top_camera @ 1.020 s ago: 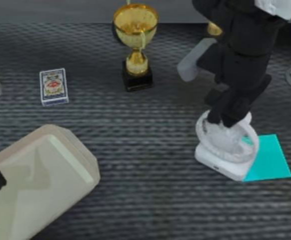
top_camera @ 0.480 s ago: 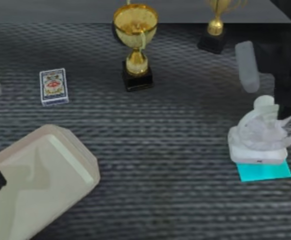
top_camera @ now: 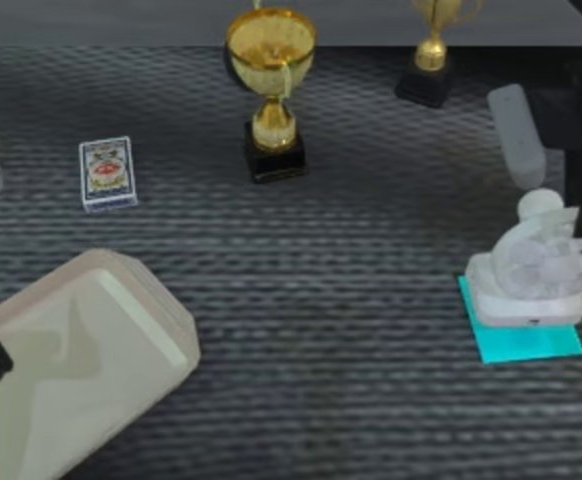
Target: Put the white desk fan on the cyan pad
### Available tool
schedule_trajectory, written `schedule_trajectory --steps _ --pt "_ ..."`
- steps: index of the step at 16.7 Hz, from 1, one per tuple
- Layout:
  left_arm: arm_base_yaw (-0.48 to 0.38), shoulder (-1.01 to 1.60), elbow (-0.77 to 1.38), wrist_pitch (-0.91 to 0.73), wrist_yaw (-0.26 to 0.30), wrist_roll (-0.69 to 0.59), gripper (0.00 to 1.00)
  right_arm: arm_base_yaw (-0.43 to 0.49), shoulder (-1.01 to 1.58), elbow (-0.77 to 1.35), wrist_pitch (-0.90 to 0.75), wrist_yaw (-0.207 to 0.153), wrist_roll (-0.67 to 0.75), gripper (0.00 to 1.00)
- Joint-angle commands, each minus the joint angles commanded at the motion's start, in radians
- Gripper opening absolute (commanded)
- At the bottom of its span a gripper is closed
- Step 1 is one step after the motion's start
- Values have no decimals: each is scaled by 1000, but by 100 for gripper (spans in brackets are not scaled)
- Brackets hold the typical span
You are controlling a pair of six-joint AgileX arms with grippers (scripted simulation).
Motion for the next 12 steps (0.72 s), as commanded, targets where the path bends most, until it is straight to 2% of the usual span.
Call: schedule_trajectory --steps 6,10,12 --pt "0 0 0 0 0 0 100 -4 -2 -125 127 0 -1 0" --pt "0 0 0 0 0 0 100 -4 0 -136 138 0 -2 0" --pt "0 0 0 0 0 0 100 -4 0 -136 138 0 -2 15"
